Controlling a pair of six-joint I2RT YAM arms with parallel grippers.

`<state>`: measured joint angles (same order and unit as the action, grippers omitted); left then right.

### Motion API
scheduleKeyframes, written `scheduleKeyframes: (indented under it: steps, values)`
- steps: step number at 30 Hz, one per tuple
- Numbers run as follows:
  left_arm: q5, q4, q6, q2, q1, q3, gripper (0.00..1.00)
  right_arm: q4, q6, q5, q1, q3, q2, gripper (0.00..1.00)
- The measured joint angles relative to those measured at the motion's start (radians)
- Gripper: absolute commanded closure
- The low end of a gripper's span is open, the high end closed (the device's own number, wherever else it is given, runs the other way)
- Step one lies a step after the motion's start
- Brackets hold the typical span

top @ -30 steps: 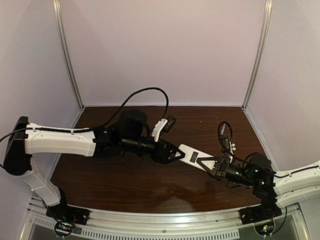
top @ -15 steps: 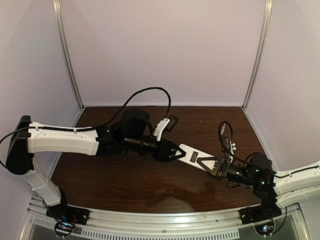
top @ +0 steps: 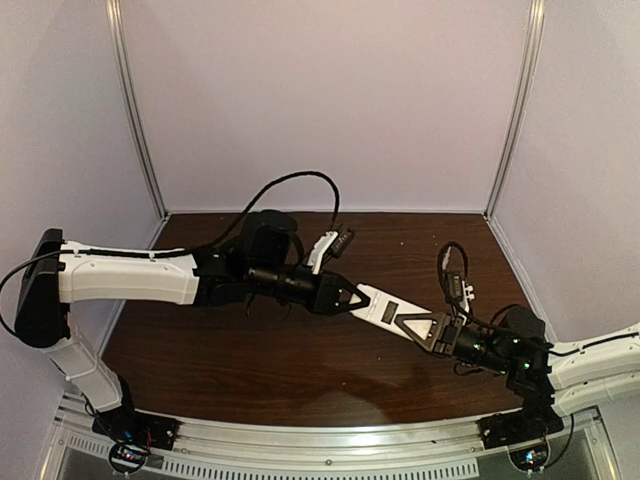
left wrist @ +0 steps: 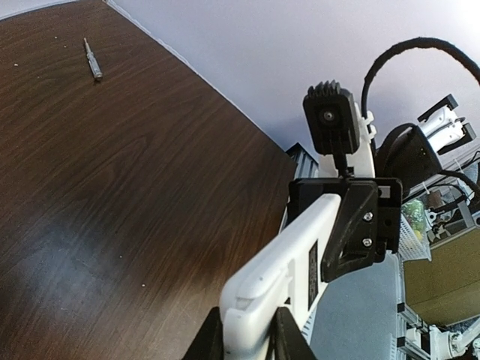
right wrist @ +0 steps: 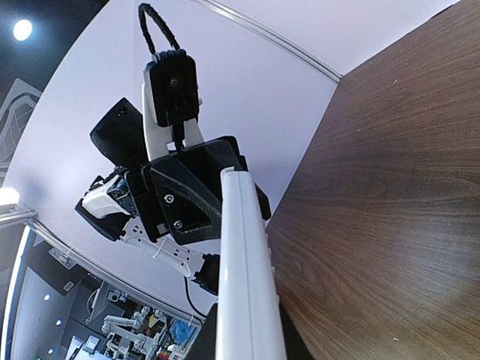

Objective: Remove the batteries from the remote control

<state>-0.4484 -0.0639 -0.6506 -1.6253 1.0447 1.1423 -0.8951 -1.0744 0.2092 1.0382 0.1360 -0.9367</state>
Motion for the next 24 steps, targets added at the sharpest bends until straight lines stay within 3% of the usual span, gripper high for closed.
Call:
scheduleKeyframes:
  steps: [4, 9, 15, 20, 24]
  values:
    - [-0.006, -0.008, -0.004, 0.0, 0.0, 0.0, 0.84, 0.009, 0.003, 0.0, 0.0, 0.0, 0.012, 1.0]
    - [-0.008, -0.016, -0.005, 0.0, 0.0, 0.0, 0.7, 0.016, 0.005, 0.0, 0.0, 0.0, 0.023, 1.0]
    - [0.015, -0.014, 0.025, 0.0, 0.005, -0.002, 0.62, 0.026, -0.014, 0.0, 0.0, 0.0, 0.023, 1.0]
    - [0.032, -0.013, 0.041, 0.0, 0.006, -0.006, 0.64, 0.032, -0.024, -0.001, 0.0, 0.0, 0.024, 1.0]
    - [0.054, -0.013, 0.051, 0.007, 0.008, -0.018, 0.72, 0.047, -0.025, -0.005, 0.0, 0.0, 0.029, 1.0]
